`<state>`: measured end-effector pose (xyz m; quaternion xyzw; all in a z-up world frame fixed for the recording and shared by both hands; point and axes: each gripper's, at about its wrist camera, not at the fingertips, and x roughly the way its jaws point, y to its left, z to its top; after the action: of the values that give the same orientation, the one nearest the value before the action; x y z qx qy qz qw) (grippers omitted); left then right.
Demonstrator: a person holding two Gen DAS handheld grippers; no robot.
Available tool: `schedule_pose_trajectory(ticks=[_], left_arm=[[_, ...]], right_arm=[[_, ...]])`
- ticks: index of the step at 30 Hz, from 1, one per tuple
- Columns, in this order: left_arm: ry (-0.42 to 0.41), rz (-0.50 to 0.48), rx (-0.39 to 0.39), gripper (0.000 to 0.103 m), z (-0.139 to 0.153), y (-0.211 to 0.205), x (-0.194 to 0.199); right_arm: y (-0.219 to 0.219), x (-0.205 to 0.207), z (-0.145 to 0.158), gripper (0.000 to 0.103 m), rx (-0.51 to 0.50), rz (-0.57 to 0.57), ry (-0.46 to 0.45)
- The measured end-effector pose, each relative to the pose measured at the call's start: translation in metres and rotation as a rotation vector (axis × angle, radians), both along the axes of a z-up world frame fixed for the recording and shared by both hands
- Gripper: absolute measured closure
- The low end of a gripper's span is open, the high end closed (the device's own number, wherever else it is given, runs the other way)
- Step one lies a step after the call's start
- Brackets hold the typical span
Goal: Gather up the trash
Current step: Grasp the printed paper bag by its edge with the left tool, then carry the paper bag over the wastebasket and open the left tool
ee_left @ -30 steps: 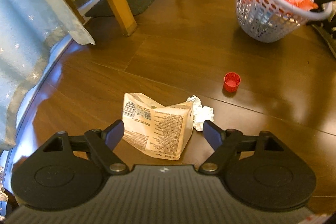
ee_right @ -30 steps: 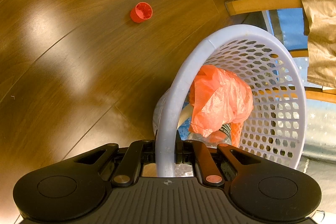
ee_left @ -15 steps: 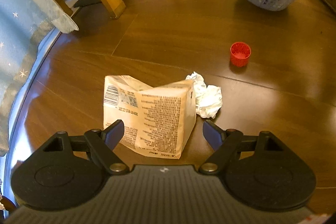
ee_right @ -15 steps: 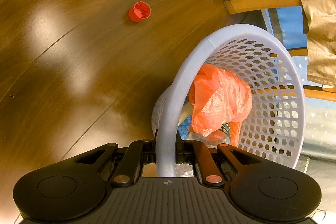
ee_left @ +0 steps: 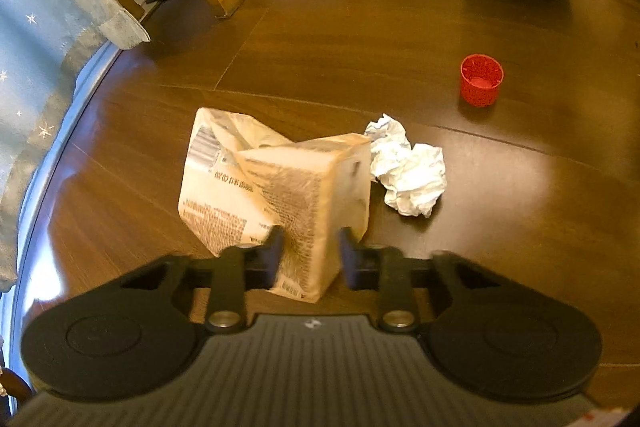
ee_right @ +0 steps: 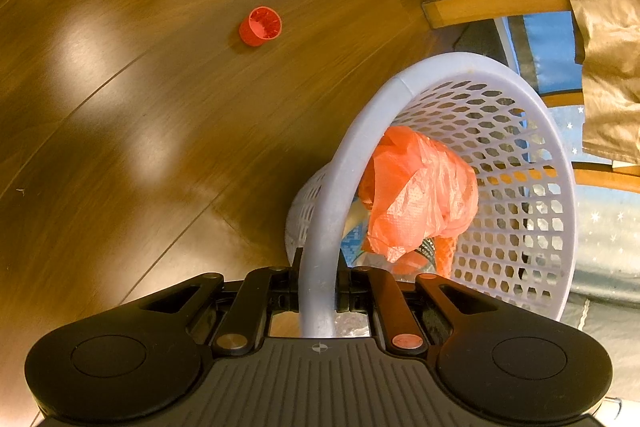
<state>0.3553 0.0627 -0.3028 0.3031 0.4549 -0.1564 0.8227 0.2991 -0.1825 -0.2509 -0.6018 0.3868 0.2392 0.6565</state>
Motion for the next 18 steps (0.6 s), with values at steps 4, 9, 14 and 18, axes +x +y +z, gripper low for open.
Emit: schedule_pose_trajectory(ticks=[4, 9, 14, 18], left_arm=[[0.006, 0.007, -0.008, 0.101, 0.003, 0.005, 0.000], [0.005, -0.006, -0.016, 0.103, 0.011, 0.007, -0.005], [0.005, -0.025, -0.022, 0.103, 0.026, 0.006, -0.011], [-0.002, -0.030, -0.034, 0.103, 0.045, 0.005, -0.014]], right_arm=[[0.001, -0.001, 0.000, 0.097, -0.003, 0.003, -0.001], [0.002, 0.000, 0.000, 0.097, -0.002, 0.000, 0.001], [0.003, -0.003, -0.001, 0.097, -0.012, 0.010, 0.001], [0.004, -0.003, -0.001, 0.097, -0.010, 0.014, 0.001]])
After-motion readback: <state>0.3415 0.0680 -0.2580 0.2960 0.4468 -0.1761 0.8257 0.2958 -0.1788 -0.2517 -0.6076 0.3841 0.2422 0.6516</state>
